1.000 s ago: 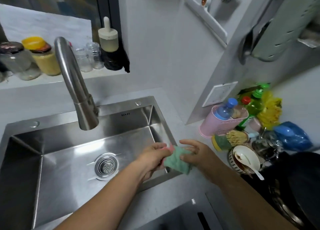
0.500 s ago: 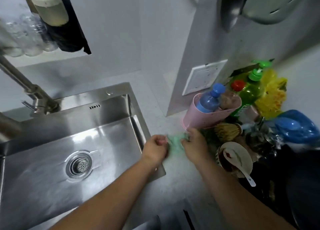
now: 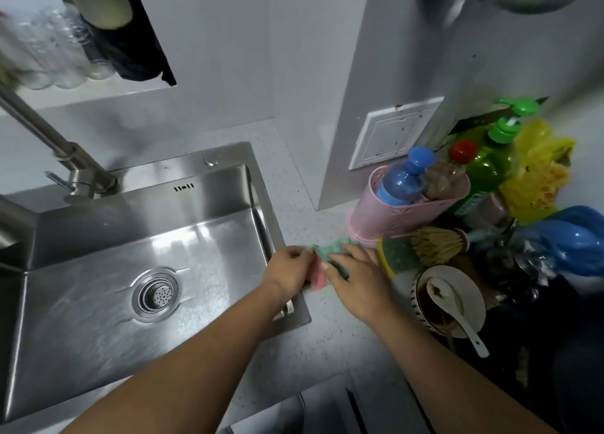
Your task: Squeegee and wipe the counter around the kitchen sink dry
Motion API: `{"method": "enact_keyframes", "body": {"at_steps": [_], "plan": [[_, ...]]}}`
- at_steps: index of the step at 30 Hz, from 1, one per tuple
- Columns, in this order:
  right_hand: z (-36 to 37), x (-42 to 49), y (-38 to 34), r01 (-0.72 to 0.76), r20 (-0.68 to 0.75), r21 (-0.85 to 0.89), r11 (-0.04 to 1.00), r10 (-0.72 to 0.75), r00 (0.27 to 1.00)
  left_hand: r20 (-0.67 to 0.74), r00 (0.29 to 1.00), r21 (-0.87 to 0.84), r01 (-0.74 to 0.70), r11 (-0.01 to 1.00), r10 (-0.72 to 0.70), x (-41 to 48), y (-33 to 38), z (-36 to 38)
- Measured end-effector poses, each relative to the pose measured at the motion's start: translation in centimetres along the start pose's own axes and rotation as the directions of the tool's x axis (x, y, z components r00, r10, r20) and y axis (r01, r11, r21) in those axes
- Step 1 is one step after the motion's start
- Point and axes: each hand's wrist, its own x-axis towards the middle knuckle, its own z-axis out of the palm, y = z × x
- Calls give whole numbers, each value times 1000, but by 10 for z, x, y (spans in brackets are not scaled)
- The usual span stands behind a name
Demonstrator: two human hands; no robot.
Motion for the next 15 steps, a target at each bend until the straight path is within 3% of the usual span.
{"method": "enact_keyframes", "body": {"at_steps": [11, 13, 15], "plan": [[5, -12, -17, -22, -3, -171, 985, 22, 1000, -27, 995, 59, -92, 994, 94, -27, -35, -51], [5, -19, -33, -4, -81, -137, 991, -7, 997, -50, 994, 69, -96, 993, 99, -37, -53, -79], [4, -32, -52, 18, -195, 26, 999, -13, 981, -100, 989, 38, -102, 994, 105, -54, -78, -114]]}}
